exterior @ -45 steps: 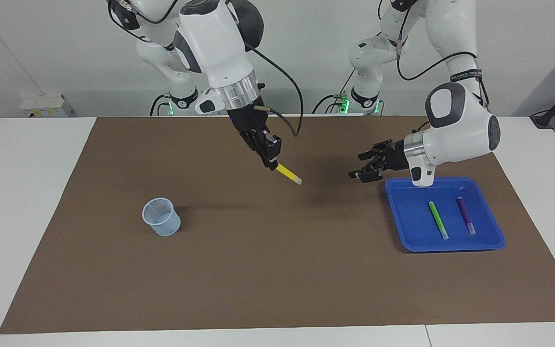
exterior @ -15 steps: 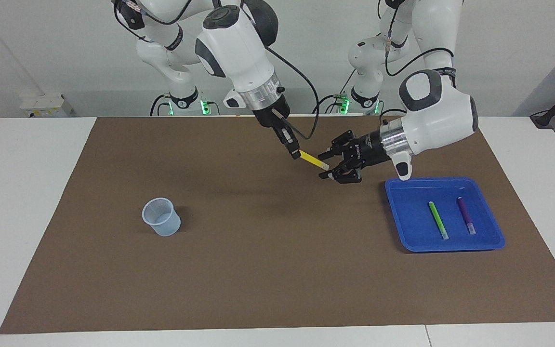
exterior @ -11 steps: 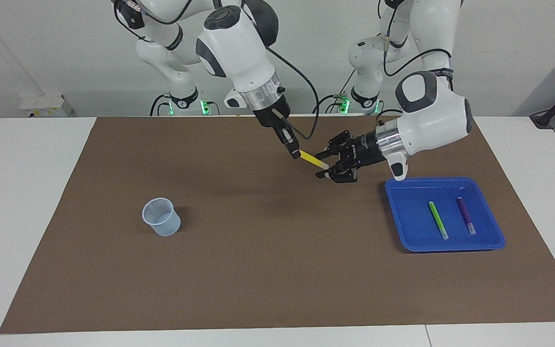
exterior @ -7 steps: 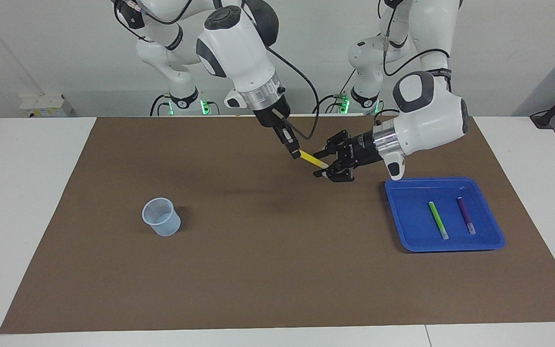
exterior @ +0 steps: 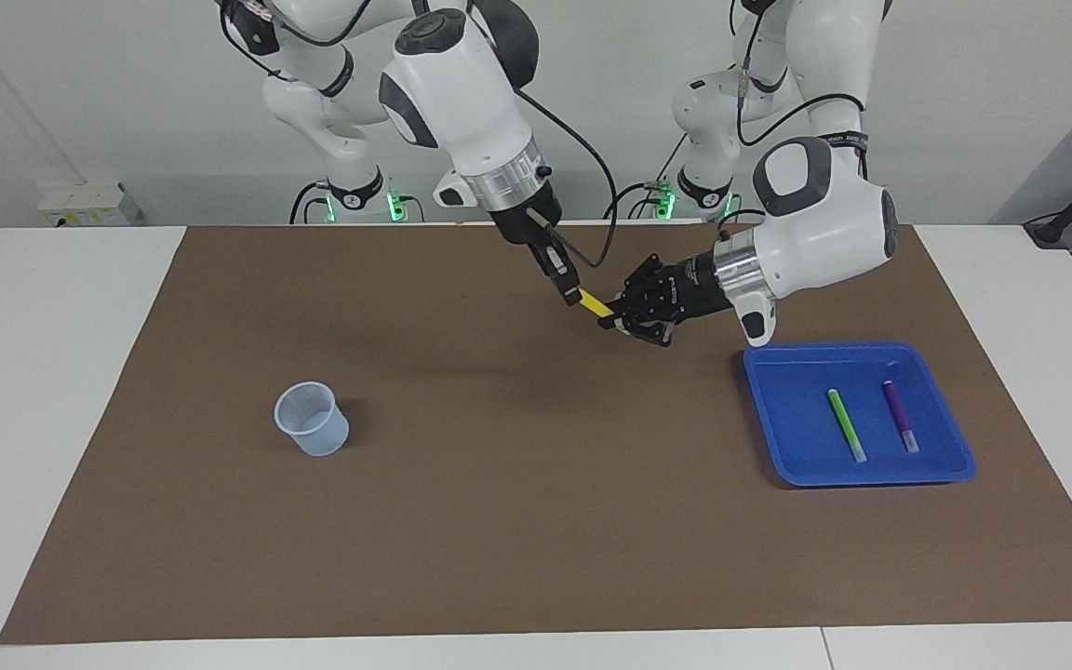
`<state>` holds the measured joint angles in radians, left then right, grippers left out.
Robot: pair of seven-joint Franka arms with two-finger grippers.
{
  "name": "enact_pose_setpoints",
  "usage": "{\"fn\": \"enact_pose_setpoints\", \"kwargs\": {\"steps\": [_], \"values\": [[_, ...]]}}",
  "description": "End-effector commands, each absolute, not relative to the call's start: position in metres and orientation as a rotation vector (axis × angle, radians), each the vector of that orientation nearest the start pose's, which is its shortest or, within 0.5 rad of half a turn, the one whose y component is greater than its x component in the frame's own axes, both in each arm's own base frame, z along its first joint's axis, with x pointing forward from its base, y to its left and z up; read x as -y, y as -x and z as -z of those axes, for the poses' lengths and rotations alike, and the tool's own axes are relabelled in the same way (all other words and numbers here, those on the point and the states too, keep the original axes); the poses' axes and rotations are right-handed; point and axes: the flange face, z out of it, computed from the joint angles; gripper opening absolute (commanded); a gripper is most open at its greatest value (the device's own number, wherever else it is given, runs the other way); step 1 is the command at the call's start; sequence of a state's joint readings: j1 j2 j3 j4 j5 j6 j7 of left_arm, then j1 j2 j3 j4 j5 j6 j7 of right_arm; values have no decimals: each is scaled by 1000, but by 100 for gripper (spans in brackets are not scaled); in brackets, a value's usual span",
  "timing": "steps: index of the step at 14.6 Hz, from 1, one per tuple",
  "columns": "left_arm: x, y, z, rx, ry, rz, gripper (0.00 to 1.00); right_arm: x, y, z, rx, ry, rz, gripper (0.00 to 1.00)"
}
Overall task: Right arm passes pens to left for tray arrangement
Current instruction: 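Carry the yellow pen to the tray with the left gripper while the right gripper withdraws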
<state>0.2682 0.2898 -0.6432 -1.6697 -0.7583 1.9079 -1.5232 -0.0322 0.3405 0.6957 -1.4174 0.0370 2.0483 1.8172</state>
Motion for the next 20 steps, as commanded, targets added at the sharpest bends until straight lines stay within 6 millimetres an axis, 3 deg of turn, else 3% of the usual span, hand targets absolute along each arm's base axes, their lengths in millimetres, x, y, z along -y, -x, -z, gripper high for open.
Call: {"fn": "enact_pose_setpoints", "kwargs": {"steps": [1, 4, 5, 6, 7, 14, 17, 20], "values": [[240, -584, -495, 2222, 2581, -1263, 0, -355, -568, -582, -1555, 2218, -154, 0], [239, -584, -494, 2226, 2581, -1261, 0, -354, -568, -582, -1554, 2222, -154, 0], [239, -584, -494, 2226, 2581, -1261, 0, -353, -569, -582, -1548, 2223, -152, 44], [238, -584, -494, 2225, 2582, -1259, 0, -351, -570, -582, -1553, 2222, -155, 78], [237, -585, -494, 2218, 2591, -1243, 0, -349, -571, -581, -1561, 2225, -160, 100], [219, -580, -482, 1813, 2897, -942, 0, -333, -575, -592, -1499, 2281, -113, 100], [204, -579, -474, 1530, 3026, -780, 0, -309, -574, -596, -1373, 2431, -78, 100], [180, -583, -467, 1281, 3119, -650, 0, -273, -575, -601, -1132, 2634, -52, 100]]}}
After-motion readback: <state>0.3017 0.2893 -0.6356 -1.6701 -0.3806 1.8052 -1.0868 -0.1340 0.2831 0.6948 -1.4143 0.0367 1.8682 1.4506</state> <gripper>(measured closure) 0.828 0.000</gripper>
